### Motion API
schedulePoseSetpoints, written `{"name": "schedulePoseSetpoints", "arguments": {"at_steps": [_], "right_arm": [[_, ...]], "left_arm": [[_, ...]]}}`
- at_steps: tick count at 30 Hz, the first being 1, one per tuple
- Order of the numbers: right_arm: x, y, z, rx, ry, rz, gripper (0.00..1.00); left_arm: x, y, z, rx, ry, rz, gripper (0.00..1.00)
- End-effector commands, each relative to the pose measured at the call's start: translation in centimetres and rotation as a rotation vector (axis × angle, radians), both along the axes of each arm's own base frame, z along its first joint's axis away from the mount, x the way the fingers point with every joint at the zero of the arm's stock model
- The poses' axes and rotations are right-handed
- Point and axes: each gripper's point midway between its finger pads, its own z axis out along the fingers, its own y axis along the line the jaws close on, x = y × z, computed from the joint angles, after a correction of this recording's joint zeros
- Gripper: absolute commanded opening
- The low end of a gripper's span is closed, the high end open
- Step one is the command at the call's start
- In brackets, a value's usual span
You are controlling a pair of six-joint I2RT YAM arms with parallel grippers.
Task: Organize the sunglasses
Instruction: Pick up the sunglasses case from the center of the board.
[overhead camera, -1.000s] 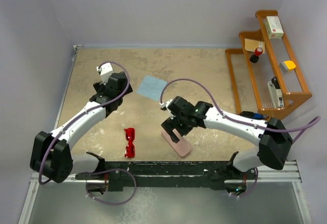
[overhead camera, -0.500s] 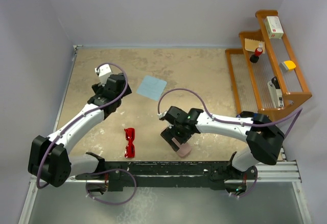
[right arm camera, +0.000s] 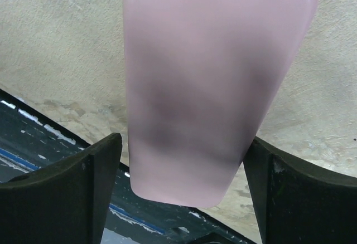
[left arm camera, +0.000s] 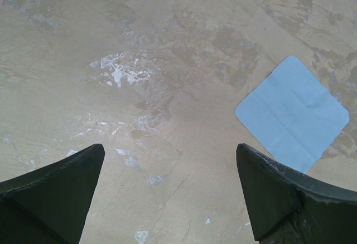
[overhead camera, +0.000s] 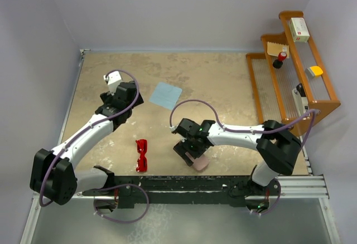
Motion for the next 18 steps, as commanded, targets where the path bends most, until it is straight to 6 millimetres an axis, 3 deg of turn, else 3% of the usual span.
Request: {"name": "schedulePoseSetpoints", "arguments": {"at_steps": [1,13,18], "right_arm": [[-0.4,0.3,-0.6,0.016,0.012,0.000,0.88],[-0.8,0.1,-1.8,-0.010,0.039,0.003,0.79],[-0.9,0.0,-1.9,-0.020,0.039,0.001,0.55]], "left_arm": [[0.1,0.1,1.2,-0.032,-0.045,0.010,1.00],[0.1,0.1,1.2,-0.033,-0.044,0.009,1.00],[0.1,0.0,1.2,-0.034,-0.045,0.011,1.00]]}}
